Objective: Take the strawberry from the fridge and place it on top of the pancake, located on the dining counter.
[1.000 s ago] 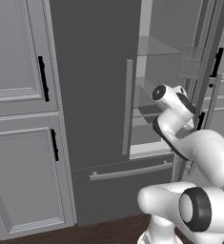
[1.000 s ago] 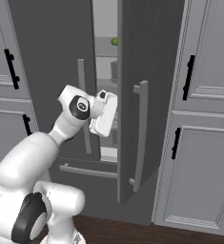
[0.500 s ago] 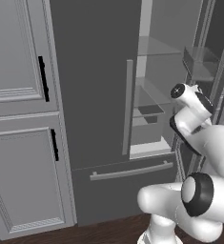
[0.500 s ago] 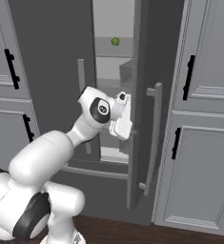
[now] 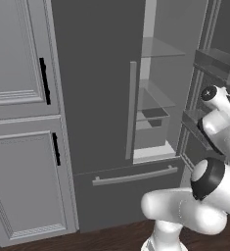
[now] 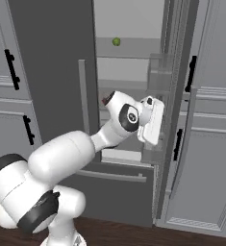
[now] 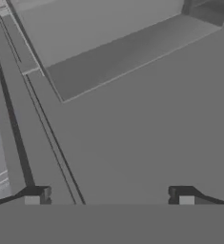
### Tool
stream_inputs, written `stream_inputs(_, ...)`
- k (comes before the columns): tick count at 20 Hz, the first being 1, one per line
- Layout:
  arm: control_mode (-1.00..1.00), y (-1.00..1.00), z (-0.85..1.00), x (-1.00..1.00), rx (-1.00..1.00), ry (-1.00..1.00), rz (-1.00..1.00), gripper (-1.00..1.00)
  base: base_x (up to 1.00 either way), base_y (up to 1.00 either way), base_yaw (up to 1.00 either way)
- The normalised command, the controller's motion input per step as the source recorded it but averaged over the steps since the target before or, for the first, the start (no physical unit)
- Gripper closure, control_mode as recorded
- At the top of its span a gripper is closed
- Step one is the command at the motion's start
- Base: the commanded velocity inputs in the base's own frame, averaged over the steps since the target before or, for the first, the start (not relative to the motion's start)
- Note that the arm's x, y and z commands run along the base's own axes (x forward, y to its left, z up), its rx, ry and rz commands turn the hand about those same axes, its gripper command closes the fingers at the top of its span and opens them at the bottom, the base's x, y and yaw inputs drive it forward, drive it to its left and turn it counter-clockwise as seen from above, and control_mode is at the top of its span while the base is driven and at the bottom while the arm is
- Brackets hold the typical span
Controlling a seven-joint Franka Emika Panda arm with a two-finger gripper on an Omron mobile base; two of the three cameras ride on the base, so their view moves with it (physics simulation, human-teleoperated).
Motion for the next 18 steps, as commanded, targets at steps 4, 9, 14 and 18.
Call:
stream_inputs(4,-1.00,0.10,0.00,-0.35,0.00,0.00,0.15,-1.00,0.00,0.00,0.00)
stream_inputs(9,-1.00,0.84,0.01,-0.30,-0.12,0.00,0.30,-1.00,0.00,0.00,0.00)
stream_inputs(14,-1.00,1.00,0.05,-0.16,-0.21,0.05,0.29,-1.00,0.00,0.00,0.00)
stream_inputs(18,-1.00,1.00,0.00,0.00,-0.02,0.09,0.07,-1.00,0.00,0.00,0.00)
